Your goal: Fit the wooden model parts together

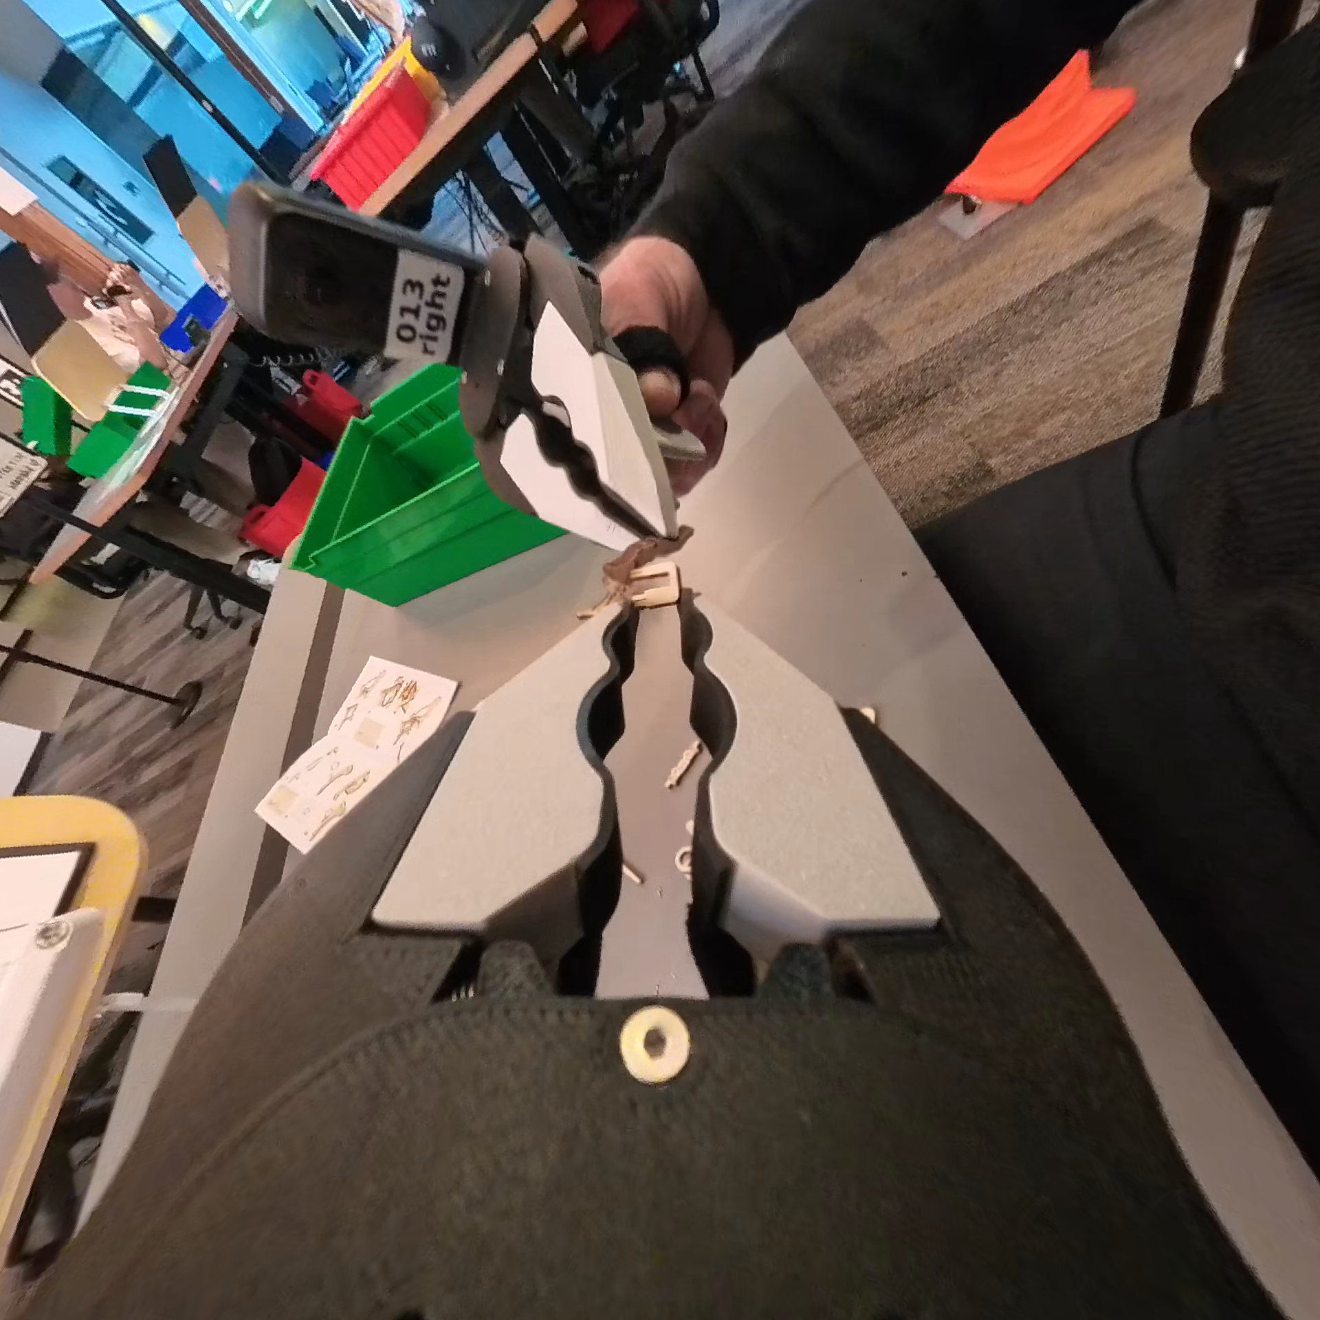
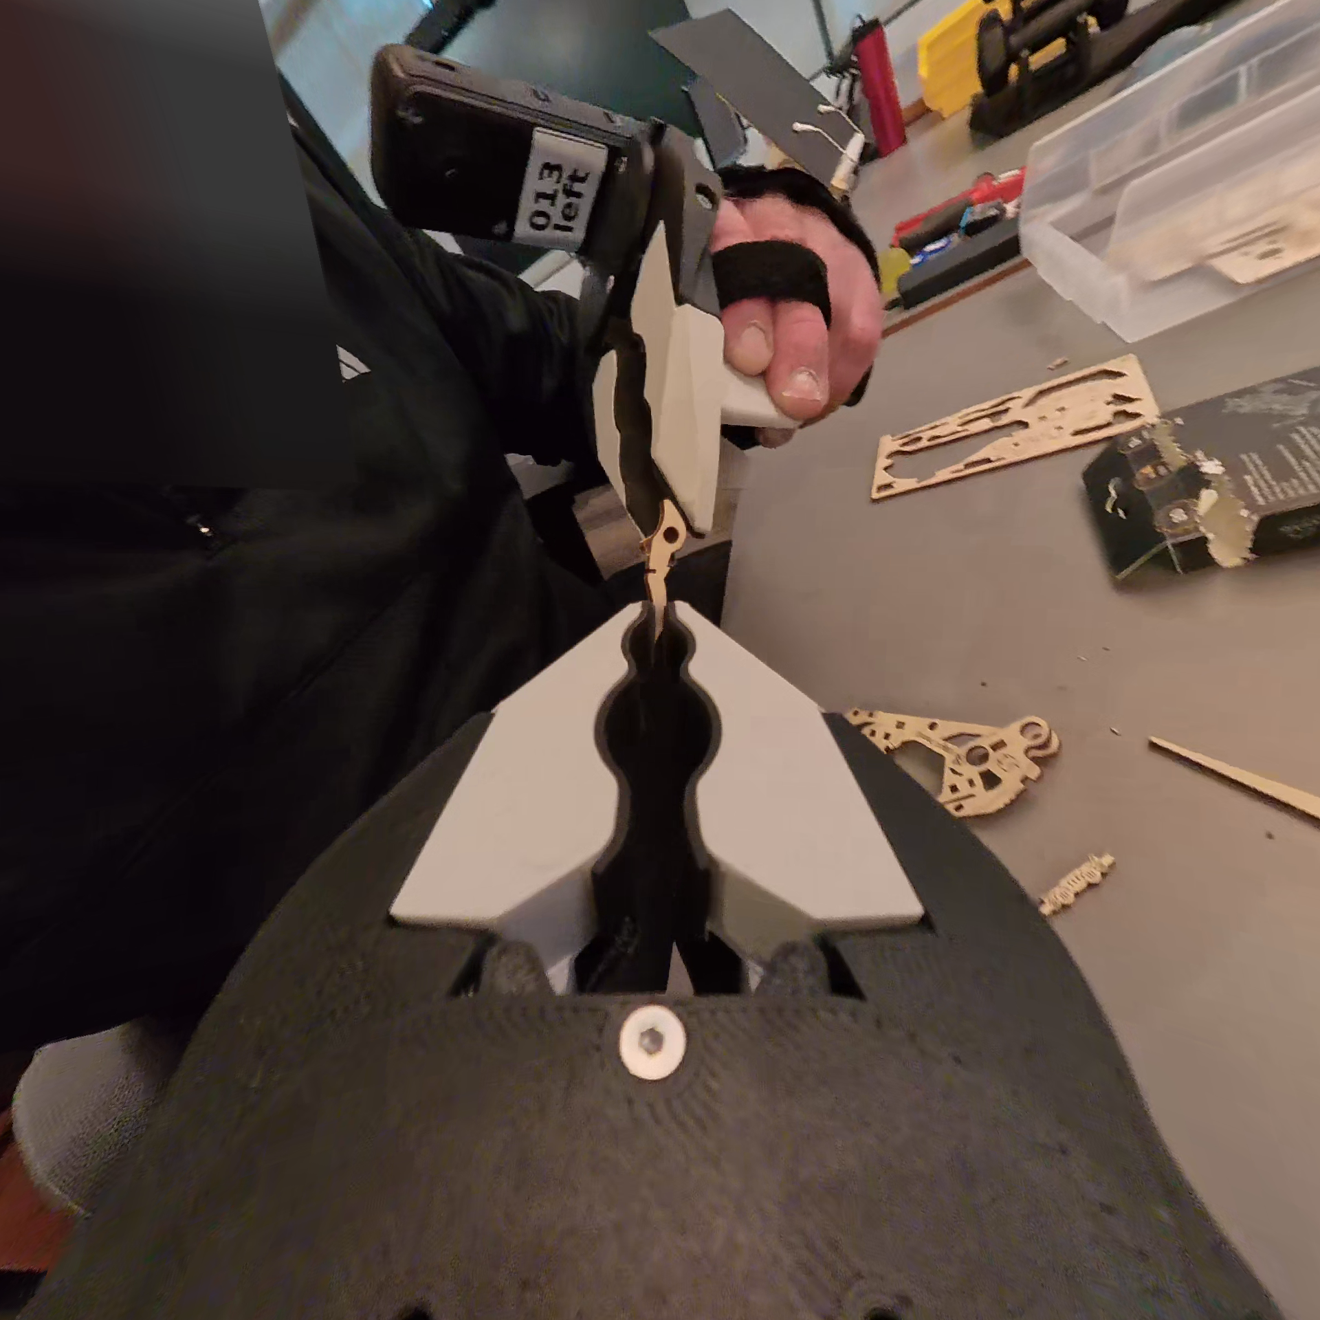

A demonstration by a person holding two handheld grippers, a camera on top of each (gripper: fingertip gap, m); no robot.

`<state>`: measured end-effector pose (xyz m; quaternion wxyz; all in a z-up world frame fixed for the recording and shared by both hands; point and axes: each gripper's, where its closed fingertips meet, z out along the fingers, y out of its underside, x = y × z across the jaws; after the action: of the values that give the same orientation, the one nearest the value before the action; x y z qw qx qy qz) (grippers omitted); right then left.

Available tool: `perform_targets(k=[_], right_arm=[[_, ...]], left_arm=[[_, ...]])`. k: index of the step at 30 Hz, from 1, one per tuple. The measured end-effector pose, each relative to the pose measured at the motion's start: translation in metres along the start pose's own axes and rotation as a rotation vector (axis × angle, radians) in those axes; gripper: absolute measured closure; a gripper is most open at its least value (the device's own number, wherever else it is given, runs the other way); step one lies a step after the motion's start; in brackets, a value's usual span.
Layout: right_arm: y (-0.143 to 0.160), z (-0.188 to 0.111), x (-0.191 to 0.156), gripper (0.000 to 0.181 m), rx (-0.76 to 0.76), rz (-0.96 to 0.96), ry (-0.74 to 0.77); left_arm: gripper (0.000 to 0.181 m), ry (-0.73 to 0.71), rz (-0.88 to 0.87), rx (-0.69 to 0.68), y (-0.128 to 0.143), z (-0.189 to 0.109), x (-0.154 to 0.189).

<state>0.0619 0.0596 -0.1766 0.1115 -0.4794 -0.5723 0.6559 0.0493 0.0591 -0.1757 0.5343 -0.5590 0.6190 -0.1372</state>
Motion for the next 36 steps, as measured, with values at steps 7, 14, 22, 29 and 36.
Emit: perform_targets(k=[7,14,22,29,36], right_arm=[[-0.007,0.005,-0.011,0.181,0.001,-0.006,-0.132],[-0.007,0.004,-0.025,0.181,-0.083,0.054,-0.328],[-0.005,0.007,-0.044,0.181,-0.213,0.092,-0.523],[-0.015,0.010,-0.040,0.181,-0.168,0.129,-0.549],[-0.028,0.010,-0.032,0.174,-0.069,0.084,-0.419]], left_arm=[[0.171,0.025,-0.035,0.070,-0.013,-0.006,0.000],[0.171,0.063,-0.026,0.106,-0.025,-0.008,0.007],[0.171,0.113,-0.057,0.165,-0.039,-0.010,0.015],[0.171,0.155,-0.207,0.233,-0.042,-0.013,0.010],[0.171,0.162,-0.321,0.252,-0.036,-0.010,0.004]])
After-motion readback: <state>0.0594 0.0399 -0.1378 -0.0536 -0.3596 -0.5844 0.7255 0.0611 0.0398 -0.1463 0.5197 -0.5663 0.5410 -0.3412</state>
